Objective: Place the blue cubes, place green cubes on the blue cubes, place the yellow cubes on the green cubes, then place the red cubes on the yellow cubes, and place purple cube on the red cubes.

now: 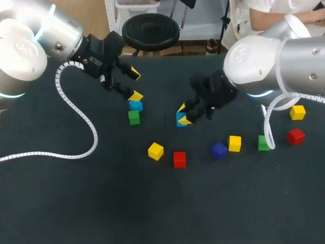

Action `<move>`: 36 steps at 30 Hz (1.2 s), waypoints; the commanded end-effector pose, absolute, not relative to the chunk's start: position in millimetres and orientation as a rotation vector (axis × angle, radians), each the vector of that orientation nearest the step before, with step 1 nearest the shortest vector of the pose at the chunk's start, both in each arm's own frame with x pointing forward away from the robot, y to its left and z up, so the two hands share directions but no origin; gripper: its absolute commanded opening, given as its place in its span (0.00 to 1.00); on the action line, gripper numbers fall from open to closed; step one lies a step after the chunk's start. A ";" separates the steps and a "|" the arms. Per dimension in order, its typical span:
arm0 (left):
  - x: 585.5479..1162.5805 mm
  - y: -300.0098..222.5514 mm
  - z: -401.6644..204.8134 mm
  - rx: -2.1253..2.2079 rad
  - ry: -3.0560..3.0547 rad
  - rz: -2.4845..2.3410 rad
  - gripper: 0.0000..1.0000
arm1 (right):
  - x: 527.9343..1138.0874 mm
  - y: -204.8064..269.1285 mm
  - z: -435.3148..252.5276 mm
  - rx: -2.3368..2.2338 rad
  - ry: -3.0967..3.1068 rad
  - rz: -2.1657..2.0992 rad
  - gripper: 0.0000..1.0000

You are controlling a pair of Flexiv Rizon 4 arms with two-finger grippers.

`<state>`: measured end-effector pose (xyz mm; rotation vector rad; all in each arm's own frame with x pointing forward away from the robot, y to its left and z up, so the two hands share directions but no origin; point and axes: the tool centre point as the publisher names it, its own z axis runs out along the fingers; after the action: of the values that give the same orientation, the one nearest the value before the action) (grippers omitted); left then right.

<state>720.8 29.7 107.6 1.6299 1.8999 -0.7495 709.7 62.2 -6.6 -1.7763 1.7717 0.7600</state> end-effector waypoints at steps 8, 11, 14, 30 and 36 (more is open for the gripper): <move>720.4 30.6 107.4 1.630 1.897 -0.749 1.00 | 705.9 62.6 -10.6 -1.772 1.791 0.774 0.00; 720.4 30.6 107.4 1.630 1.897 -0.749 1.00 | 707.4 63.4 -10.0 -1.777 1.789 0.772 0.00; 720.4 30.6 107.4 1.630 1.897 -0.749 1.00 | 709.7 63.1 -6.7 -1.780 1.783 0.762 0.00; 720.4 30.6 107.4 1.630 1.897 -0.749 1.00 | 708.1 64.1 -9.3 -1.781 1.796 0.764 0.00; 720.4 30.6 107.4 1.630 1.897 -0.749 1.00 | 709.8 63.3 -8.3 -1.781 1.794 0.759 0.00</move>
<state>720.8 29.7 107.6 1.6299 1.8999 -0.7495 709.4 64.0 -8.1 -1.7812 1.7964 0.7592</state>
